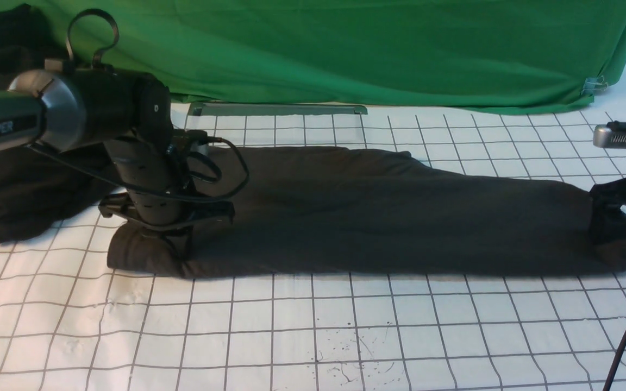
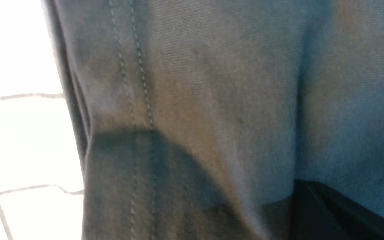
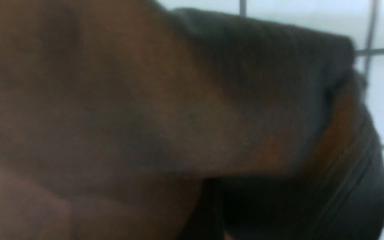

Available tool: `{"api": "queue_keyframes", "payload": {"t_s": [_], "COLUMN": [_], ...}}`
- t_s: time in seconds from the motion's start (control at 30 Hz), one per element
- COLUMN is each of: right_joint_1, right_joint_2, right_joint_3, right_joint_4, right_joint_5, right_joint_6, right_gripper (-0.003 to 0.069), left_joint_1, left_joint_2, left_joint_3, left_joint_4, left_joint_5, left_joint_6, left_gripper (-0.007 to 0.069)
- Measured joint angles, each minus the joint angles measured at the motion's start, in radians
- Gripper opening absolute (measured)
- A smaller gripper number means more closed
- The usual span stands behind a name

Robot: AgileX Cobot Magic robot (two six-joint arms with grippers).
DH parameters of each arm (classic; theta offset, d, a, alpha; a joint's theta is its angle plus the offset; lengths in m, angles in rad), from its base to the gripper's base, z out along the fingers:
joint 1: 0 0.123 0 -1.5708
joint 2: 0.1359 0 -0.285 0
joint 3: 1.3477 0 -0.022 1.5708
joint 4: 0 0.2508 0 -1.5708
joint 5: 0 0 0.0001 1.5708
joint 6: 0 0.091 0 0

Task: Fold a long-sleeved shirt over a white checkered tablecloth.
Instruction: 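Pull the folded dark garment lengthwise by its ends to straighten it flat on the table, then fold the right end of the dark garment over onto its left end with the right gripper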

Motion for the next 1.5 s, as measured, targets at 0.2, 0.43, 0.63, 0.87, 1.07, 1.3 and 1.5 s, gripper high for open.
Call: {"api": "queue_keyframes", "payload": {"t_s": [0.2,0.43,0.63,0.87,1.07,1.3,1.5], "right_joint_1": [0.002,-0.004,-0.077,-0.081,0.065,0.328,0.603], "right_joint_2": [0.026,0.025,-0.054,-0.166,-0.276,-0.296,-0.217], "right_joint_3": [-0.008,-0.017,-0.052,-0.131,-0.151,-0.180,-0.292], "right_joint_4": [0.022,0.015,-0.089,-0.115,-0.064,0.008,0.027], "right_joint_5": [0.004,0.030,0.078,0.154,0.165,0.161,0.107], "right_joint_6": [-0.025,-0.101,-0.012,0.024,0.083,0.179,0.263], "right_gripper": [0.0459,0.0047,0.0033,0.0032,0.0032,0.0032,0.0032], "left_joint_1": [0.009,0.009,0.009,0.009,0.009,0.009,0.009], "left_joint_2": [-0.091,-0.252,-0.384,-0.420,-0.420,-0.420,-0.420], "left_joint_3": [0.008,0.008,0.009,0.072,0.162,0.178,0.178], "left_joint_4": [-0.047,-0.080,-0.034,-0.026,-0.033,-0.083,-0.084], "left_joint_5": [-0.011,0.031,0.106,0.104,0.041,0.006,0.006], "left_joint_6": [0.016,0.049,0.060,0.067,0.048,0.048,0.055], "left_gripper": [-0.0003,-0.0003,-0.0003,-0.0003,-0.0003,-0.0003,-0.0003]}}
